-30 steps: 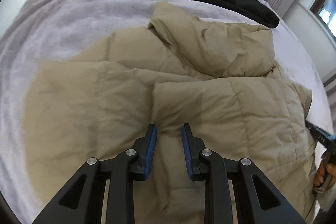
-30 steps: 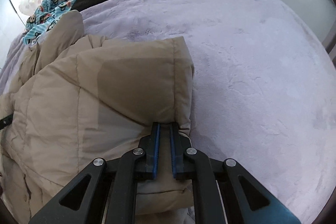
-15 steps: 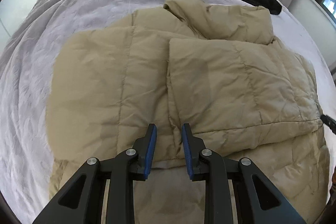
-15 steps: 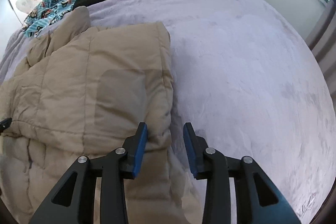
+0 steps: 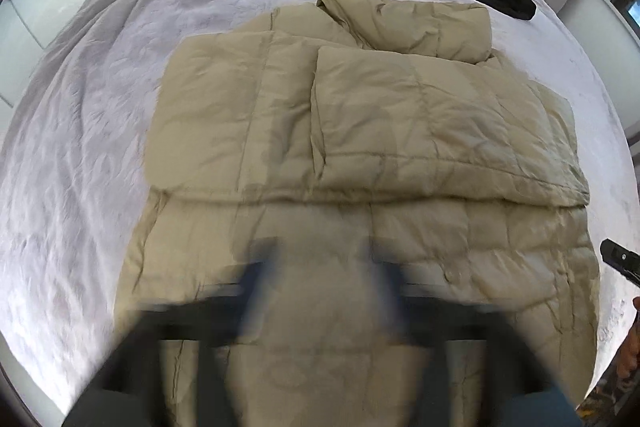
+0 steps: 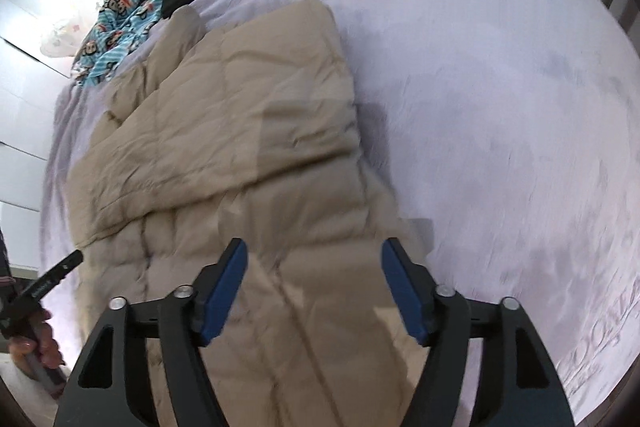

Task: Fold large clothes
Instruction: 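Withdraw both tools above the side-folded jacket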

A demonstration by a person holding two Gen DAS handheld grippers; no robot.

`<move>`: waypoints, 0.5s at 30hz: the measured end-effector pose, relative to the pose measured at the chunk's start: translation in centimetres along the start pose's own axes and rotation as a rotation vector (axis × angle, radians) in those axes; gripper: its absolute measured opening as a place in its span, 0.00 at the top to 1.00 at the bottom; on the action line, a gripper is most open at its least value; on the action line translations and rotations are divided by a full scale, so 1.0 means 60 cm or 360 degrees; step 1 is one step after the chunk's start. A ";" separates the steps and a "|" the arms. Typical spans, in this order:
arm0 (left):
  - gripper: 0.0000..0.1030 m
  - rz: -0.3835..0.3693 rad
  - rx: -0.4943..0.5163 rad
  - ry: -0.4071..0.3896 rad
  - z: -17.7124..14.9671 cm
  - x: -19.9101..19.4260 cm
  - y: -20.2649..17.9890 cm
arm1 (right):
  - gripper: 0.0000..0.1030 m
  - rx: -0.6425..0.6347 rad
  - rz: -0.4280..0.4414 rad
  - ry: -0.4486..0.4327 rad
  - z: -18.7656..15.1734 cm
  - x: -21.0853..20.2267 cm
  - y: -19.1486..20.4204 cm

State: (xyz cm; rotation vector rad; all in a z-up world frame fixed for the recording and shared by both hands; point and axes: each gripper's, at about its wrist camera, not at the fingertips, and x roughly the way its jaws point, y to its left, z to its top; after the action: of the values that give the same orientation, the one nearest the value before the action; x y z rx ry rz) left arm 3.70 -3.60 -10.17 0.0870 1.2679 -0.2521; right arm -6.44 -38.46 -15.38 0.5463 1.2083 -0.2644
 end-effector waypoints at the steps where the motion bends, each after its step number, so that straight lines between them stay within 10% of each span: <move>1: 0.00 0.0024 -0.0026 -0.0053 -0.009 -0.017 -0.001 | 0.22 0.0010 0.0022 0.0008 -0.004 -0.004 0.000; 15: 0.00 0.0070 -0.0115 -0.0004 -0.099 -0.093 -0.019 | 0.11 -0.0048 0.0157 0.0126 -0.048 -0.037 0.026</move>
State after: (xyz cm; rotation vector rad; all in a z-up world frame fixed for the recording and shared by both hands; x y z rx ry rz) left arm -3.63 -2.72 -6.54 0.0529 1.2701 -0.1684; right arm -8.81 -35.84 -13.63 0.5929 1.2562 -0.1420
